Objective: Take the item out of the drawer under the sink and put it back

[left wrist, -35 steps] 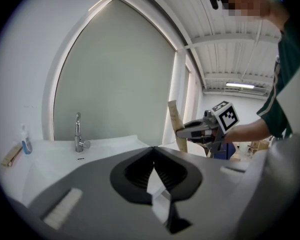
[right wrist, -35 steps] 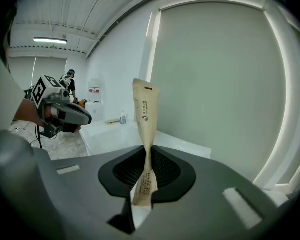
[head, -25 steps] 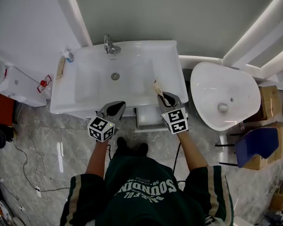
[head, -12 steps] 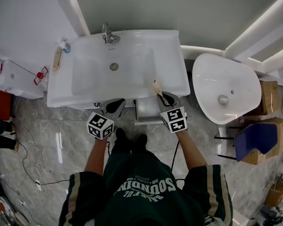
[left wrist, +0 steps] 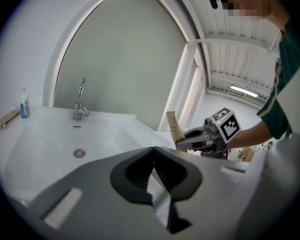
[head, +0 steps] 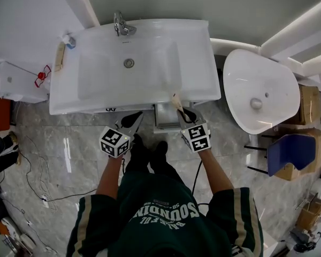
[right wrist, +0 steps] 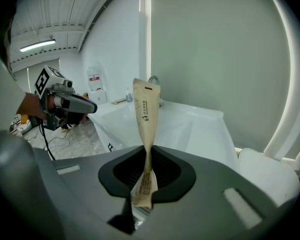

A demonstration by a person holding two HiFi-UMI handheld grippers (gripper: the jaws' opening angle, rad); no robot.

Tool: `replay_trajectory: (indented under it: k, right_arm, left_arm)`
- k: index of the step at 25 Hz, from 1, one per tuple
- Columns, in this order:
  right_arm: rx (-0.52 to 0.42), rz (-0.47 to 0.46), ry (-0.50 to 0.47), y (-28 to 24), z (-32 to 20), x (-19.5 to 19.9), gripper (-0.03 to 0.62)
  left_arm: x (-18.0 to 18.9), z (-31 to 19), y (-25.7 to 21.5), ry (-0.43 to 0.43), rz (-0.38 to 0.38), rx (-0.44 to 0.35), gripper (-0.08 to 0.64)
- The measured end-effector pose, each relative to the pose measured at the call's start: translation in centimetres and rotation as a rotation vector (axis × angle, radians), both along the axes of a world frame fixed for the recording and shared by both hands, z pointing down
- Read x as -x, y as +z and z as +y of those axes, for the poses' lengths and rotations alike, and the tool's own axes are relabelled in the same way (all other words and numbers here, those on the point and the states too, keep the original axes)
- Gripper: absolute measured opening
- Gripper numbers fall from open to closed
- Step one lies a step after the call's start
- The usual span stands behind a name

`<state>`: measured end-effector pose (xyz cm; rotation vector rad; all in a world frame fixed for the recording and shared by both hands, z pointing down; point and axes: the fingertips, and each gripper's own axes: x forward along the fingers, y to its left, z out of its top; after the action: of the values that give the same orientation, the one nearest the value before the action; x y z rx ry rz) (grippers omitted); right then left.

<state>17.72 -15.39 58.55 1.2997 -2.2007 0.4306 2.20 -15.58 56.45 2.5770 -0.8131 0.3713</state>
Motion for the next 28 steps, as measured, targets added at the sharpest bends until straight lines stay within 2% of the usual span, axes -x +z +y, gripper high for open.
replay_trajectory:
  k: [7,14,19,28]
  right_arm:
    - [0.082,0.029,-0.027,4.7,1.7,0.8,0.040]
    - [0.172,0.176,-0.139,11.4,4.3,0.9,0.040]
    - [0.255,0.228,-0.197,15.7,5.1,0.7,0.040]
    - [0.348,0.381,-0.310,22.9,4.1,0.6,0.040]
  left_arm:
    - [0.5,0.7,2.5,0.004,-0.006,0.052,0.049]
    - [1.1,1.0,4.7,0.001,-0.006,0.093,0.049]
    - [1.3,1.3,6.5,0.000,-0.013,0.119,0.049]
    - [3.3,2.2,9.1,-0.032,-0.027,0.148,0.049]
